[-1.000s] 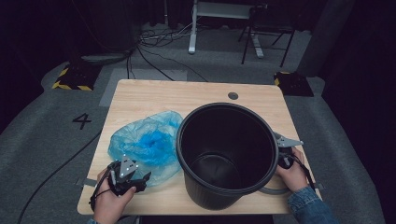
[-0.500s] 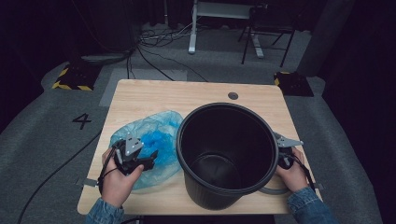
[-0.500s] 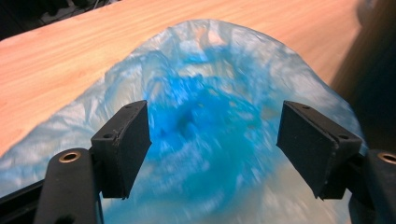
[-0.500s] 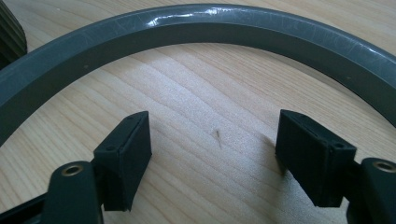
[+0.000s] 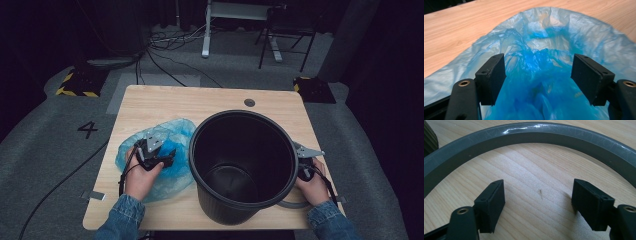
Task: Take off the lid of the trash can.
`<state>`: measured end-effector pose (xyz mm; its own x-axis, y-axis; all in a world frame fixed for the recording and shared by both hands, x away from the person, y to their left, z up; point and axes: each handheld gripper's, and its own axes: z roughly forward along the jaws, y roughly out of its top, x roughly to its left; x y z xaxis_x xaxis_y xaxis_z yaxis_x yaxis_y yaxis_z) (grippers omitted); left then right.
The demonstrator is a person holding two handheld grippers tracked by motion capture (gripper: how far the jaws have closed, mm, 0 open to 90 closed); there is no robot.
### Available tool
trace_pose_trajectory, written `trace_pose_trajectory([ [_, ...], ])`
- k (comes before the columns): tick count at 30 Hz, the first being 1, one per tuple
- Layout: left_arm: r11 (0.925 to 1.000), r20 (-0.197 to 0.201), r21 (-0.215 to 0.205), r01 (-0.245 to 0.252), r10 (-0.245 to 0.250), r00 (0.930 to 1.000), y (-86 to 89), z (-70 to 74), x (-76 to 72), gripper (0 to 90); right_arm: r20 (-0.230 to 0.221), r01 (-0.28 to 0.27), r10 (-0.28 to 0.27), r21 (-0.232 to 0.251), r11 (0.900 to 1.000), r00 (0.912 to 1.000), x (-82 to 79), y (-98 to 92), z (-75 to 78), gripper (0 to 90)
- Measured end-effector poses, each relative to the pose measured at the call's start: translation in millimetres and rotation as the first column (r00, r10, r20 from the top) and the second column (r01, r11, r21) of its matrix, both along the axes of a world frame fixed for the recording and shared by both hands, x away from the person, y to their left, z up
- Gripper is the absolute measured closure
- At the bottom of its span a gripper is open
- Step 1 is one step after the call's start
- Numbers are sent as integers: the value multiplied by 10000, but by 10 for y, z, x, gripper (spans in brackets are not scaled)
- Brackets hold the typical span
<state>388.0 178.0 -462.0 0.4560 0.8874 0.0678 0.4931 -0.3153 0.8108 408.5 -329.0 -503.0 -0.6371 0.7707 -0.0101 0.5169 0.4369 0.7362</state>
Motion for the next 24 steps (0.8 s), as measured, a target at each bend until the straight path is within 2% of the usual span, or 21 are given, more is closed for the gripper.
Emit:
trace_pose_trajectory([
  [4,9998,-402,159,110,-104,9991,-20,-149,112,283,-1,1,-1,0,10000,10000,0,0,0,265],
  [8,9992,-540,220,327,-314,9980,-10,-255,181,284,-1,-1,1,1,10000,10000,0,0,0,265],
  [10,9996,-430,17,276,-275,9987,-3,-312,193,284,1,-1,1,1,10000,10000,0,0,0,265],
  [12,9990,-162,-366,260,-266,9995,18,-384,198,284,-3,0,0,2,10000,10000,0,0,0,265],
  [13,9992,-490,-272,278,-292,9984,28,-388,203,285,-3,4,-4,2,10000,10000,0,0,0,265],
  [17,9994,-595,-146,325,-333,9977,23,-395,197,283,-2,0,0,5,10000,10000,0,0,0,265],
  [21,9996,-1210,184,204,-180,9925,6,-418,204,277,-2,-1,1,4,10000,10000,0,0,0,265],
  [24,9998,-1363,141,169,-148,9906,12,-420,208,275,-4,0,0,3,10000,10000,0,0,0,265],
])
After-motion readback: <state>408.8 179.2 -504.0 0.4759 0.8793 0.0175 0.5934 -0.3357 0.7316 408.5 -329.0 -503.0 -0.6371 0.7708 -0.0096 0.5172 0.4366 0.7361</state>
